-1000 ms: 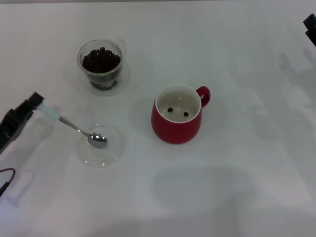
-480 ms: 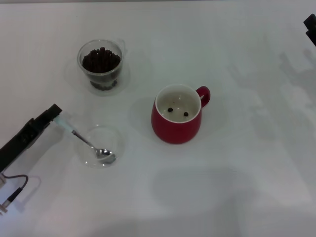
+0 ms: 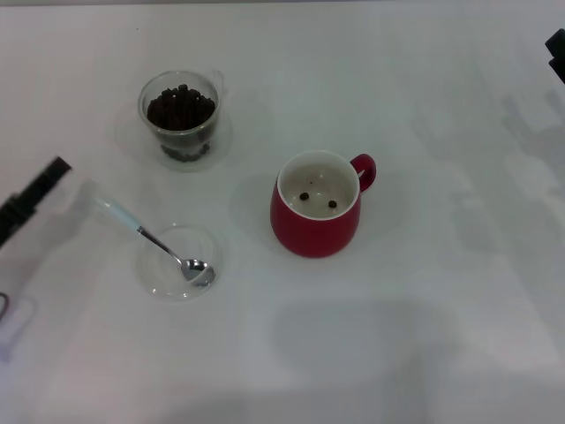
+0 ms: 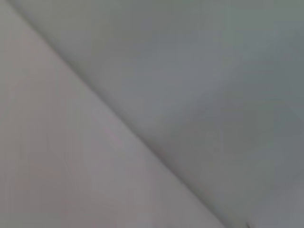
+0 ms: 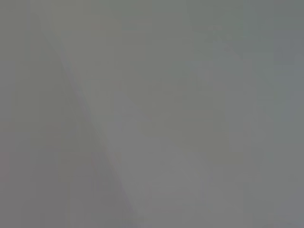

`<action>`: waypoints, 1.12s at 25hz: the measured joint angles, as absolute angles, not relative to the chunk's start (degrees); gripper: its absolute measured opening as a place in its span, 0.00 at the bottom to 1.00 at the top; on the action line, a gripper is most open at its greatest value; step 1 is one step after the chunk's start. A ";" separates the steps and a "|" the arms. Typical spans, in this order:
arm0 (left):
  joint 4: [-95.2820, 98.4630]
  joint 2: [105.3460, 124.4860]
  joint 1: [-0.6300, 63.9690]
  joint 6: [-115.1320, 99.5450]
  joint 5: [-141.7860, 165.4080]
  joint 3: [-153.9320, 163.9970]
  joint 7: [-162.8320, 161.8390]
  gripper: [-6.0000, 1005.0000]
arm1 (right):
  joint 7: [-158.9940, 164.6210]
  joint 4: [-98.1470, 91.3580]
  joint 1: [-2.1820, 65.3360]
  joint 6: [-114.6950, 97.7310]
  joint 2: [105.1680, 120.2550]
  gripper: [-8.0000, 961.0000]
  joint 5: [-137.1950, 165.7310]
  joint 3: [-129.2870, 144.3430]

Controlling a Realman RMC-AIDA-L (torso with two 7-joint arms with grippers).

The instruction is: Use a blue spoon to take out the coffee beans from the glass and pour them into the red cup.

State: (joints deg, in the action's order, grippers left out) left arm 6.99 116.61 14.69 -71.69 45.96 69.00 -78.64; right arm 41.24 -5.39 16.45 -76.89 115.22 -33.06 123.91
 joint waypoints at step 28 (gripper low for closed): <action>4.01 119.60 16.41 -68.87 17.89 69.00 -25.22 0.87 | 31.50 -7.53 16.68 -67.99 115.31 0.89 -39.17 123.58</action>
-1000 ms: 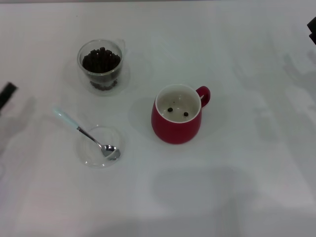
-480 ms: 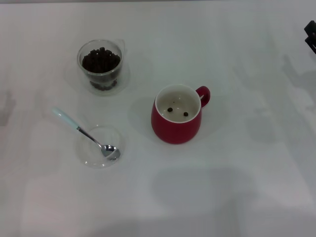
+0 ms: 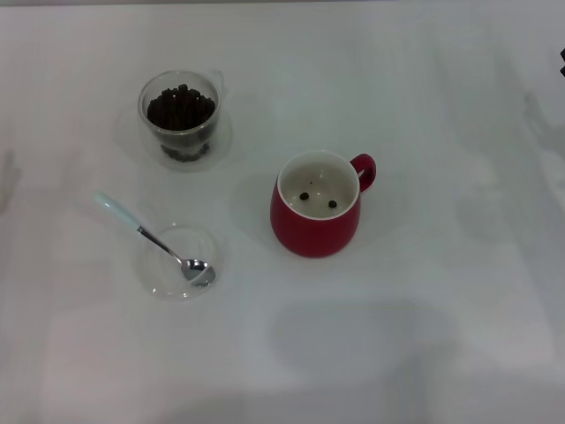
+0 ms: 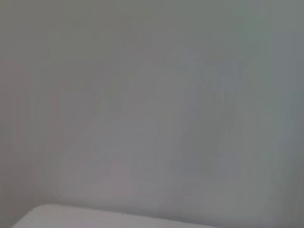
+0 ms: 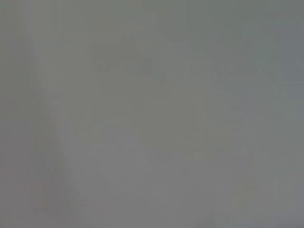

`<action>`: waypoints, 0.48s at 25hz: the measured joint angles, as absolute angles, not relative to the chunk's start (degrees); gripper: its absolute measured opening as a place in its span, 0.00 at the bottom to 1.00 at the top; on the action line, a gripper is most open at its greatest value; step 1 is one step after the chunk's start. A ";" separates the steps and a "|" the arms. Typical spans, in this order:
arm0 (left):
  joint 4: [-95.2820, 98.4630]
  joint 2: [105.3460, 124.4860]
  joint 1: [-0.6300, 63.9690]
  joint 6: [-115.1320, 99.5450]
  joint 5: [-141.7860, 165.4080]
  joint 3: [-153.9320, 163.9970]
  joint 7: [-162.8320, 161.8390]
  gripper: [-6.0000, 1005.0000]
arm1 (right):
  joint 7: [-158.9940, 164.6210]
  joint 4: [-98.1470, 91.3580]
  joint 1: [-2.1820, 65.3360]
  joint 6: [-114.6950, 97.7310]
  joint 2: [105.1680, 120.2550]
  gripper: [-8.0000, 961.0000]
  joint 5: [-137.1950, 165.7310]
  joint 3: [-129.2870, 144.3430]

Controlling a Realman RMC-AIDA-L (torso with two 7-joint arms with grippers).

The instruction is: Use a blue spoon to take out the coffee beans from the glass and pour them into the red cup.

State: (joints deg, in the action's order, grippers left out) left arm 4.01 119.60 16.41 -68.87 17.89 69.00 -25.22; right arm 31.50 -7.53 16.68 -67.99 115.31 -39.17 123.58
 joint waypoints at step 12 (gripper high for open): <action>1.83 119.67 18.79 -69.86 9.51 68.99 -25.12 0.87 | 28.93 -10.17 17.23 -66.99 115.38 0.89 -41.89 123.39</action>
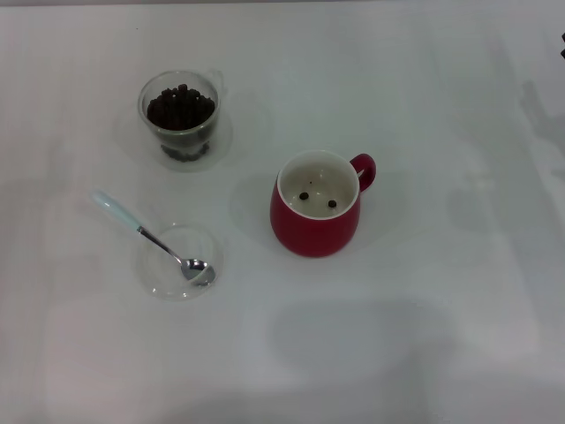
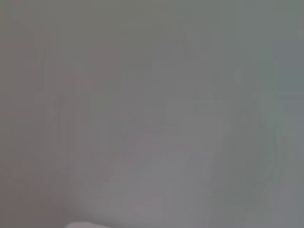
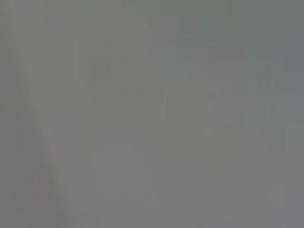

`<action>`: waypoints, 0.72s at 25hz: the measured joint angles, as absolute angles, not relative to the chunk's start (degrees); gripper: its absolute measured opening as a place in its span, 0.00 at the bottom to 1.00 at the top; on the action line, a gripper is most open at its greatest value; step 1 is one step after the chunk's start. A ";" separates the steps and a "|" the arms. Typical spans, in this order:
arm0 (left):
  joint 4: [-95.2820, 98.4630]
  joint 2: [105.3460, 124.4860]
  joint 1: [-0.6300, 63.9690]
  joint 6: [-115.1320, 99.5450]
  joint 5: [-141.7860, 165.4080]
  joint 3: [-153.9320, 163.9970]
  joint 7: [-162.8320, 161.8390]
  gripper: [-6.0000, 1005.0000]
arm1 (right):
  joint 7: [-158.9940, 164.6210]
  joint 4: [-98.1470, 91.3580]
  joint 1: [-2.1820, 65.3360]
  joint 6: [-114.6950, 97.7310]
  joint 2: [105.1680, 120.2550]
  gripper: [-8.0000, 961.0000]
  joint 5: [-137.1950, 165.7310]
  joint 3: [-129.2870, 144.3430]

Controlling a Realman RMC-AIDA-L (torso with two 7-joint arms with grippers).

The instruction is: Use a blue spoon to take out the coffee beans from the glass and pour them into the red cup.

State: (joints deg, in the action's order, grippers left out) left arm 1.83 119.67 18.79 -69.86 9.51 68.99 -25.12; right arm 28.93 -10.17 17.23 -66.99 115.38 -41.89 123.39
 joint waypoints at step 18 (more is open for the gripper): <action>0.55 119.79 17.90 -71.91 11.59 69.44 -28.53 0.87 | 28.94 -10.37 16.52 -66.94 115.40 0.89 -41.69 124.14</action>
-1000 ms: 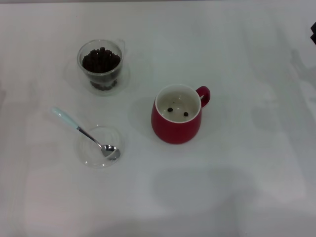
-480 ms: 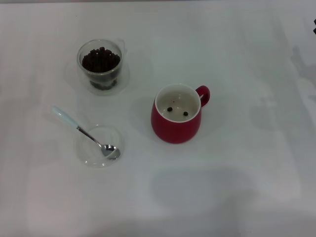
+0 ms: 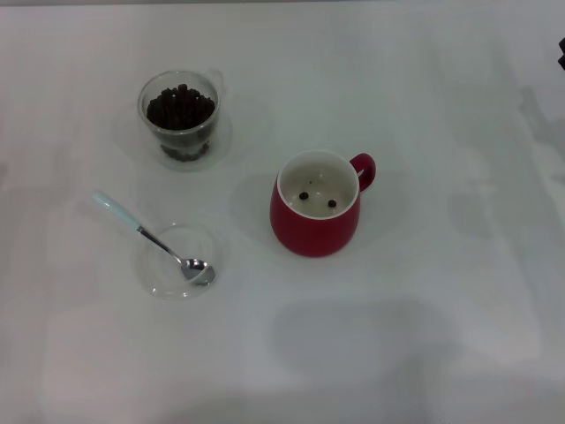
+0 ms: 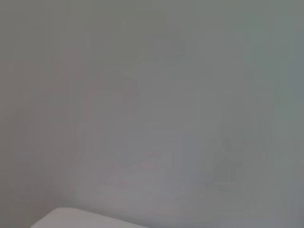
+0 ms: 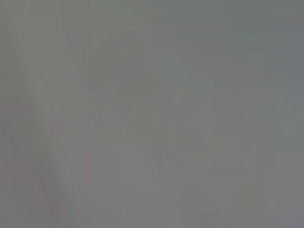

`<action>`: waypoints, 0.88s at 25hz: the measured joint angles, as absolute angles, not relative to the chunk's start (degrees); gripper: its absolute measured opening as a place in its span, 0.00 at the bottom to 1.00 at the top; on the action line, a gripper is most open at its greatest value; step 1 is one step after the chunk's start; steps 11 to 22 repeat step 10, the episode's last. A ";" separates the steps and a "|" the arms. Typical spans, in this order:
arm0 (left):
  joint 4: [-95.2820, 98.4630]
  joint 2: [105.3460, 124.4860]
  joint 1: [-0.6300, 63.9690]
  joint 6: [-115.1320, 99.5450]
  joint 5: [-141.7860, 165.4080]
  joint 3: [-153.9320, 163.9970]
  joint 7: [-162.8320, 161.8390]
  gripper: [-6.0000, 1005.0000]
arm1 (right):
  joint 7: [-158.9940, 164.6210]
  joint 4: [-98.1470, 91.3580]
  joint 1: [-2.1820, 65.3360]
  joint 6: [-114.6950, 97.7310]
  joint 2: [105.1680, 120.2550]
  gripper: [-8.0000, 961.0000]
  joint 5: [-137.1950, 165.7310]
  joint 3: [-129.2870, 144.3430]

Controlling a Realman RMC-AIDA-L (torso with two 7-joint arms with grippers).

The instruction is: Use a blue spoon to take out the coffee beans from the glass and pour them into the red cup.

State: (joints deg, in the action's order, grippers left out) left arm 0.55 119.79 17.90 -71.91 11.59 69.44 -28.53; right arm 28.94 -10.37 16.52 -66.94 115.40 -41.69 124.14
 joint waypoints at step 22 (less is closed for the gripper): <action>0.52 119.79 16.38 -74.62 12.40 69.52 -31.38 0.87 | 29.28 -10.38 16.14 -66.96 115.40 0.89 -41.40 124.28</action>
